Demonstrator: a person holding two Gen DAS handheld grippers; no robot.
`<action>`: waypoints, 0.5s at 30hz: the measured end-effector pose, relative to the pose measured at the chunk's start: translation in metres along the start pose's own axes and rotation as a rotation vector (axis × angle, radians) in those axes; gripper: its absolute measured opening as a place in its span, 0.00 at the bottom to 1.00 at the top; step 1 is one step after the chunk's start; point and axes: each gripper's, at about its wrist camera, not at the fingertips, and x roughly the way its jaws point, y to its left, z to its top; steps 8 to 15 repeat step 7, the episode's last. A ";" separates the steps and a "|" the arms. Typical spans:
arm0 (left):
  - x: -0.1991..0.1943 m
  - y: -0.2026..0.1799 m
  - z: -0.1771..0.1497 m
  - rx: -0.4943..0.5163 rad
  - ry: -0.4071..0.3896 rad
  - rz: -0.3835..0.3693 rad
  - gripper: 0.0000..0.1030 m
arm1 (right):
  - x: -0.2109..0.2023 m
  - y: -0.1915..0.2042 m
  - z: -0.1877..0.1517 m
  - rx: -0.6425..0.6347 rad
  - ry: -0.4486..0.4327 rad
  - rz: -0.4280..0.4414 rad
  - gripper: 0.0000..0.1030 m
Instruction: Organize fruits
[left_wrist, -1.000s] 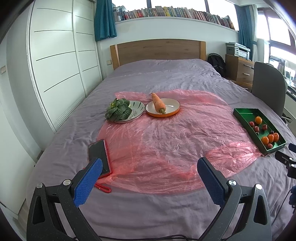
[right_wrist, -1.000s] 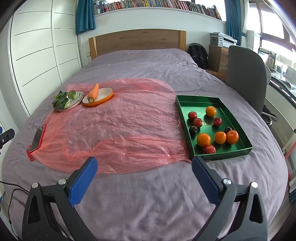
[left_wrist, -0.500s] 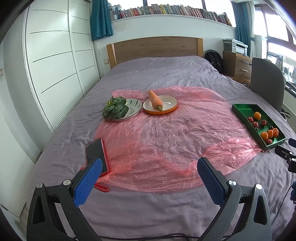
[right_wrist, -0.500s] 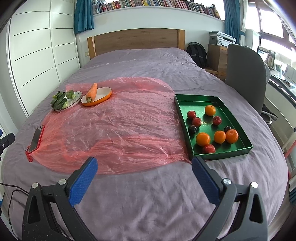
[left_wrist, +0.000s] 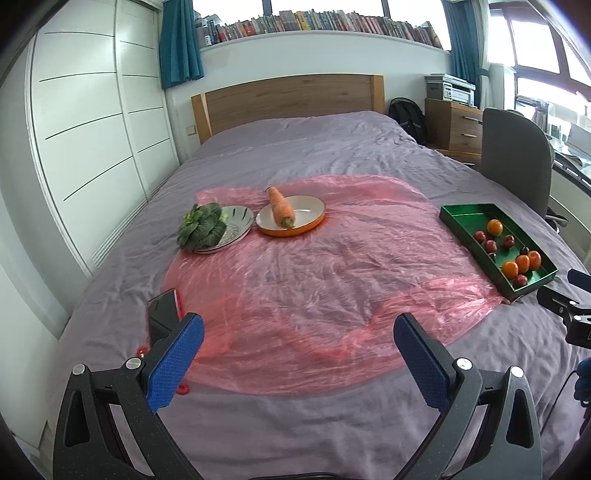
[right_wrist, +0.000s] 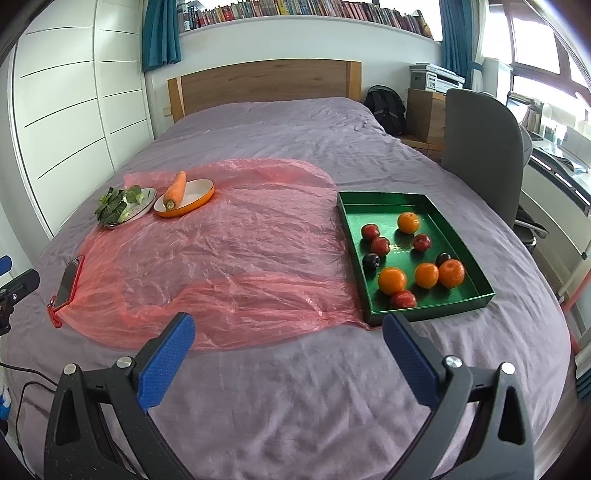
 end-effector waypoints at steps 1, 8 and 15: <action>0.000 -0.003 0.001 0.001 -0.002 -0.005 0.98 | 0.000 -0.001 0.001 0.001 -0.001 -0.002 1.00; 0.001 -0.012 0.006 0.006 -0.006 -0.011 0.98 | -0.003 -0.008 0.005 0.008 -0.009 -0.011 1.00; 0.001 -0.012 0.006 0.006 -0.006 -0.011 0.98 | -0.003 -0.008 0.005 0.008 -0.009 -0.011 1.00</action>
